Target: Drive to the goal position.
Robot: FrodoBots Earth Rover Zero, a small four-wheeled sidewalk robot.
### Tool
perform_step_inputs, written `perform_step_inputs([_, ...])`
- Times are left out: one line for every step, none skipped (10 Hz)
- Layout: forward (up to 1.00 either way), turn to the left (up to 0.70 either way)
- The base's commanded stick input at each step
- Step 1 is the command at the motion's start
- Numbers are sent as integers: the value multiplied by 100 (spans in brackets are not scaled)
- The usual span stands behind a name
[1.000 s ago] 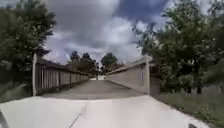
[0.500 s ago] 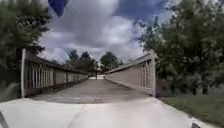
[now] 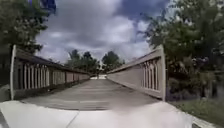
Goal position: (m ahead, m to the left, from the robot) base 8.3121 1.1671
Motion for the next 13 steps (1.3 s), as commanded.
perform_step_inputs([69, 14])
perform_step_inputs([69, 4])
perform_step_inputs([69, 1])
perform_step_inputs([69, 1])
perform_step_inputs([69, 2])
perform_step_inputs([69, 11])
perform_step_inputs([69, 14])
perform_step_inputs([69, 14])
perform_step_inputs([69, 14])
perform_step_inputs([69, 5])
perform_step_inputs([69, 1])
perform_step_inputs([69, 1])
perform_step_inputs([69, 4])
